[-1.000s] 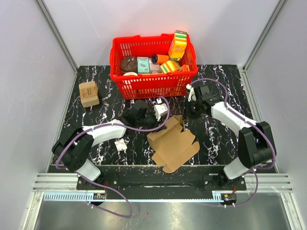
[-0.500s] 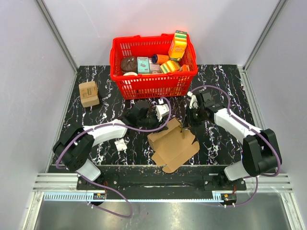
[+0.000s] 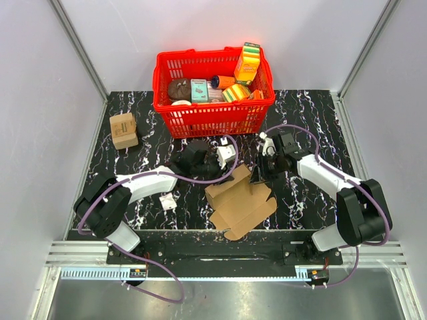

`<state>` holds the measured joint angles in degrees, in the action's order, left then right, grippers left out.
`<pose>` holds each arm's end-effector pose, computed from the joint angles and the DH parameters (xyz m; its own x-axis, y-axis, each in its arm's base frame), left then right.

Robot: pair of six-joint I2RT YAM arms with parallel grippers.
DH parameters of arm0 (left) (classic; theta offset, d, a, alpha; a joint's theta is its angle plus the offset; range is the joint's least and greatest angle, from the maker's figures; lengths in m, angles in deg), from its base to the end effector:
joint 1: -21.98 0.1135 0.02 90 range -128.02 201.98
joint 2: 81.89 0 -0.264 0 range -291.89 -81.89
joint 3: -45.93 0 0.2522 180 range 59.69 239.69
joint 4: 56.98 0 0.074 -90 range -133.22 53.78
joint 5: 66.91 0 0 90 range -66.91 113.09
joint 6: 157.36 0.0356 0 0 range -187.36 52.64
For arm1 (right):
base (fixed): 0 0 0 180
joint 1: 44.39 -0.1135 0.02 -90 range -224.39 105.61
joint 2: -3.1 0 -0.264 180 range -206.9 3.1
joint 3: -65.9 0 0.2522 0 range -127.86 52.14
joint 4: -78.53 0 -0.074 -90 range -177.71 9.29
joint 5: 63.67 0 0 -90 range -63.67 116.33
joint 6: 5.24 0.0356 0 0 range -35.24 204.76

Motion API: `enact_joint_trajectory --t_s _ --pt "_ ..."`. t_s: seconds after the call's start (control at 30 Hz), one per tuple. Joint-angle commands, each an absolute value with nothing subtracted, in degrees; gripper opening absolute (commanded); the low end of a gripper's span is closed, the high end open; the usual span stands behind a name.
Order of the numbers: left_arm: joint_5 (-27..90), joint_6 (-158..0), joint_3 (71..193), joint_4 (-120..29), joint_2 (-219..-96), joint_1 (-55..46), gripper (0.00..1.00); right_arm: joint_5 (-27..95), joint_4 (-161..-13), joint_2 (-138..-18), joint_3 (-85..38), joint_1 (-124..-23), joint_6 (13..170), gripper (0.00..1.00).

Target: Fold the paper box

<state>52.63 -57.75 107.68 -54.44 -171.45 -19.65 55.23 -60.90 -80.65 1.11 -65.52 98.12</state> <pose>0.2362 -0.2334 0.2068 -0.2228 0.3923 -0.8924 0.9465 0.3065 -0.1016 0.2579 0.1181 0.2033 -0.9079 -0.1340 -0.3971 -0.3437 0.7803 0.5224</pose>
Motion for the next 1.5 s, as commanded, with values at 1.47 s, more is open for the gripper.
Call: enact_joint_trajectory --t_s 1.47 --pt "51.48 -56.46 109.18 -52.53 -172.86 -19.77 0.35 68.52 -101.88 -70.47 21.03 -66.1 114.48 0.46"
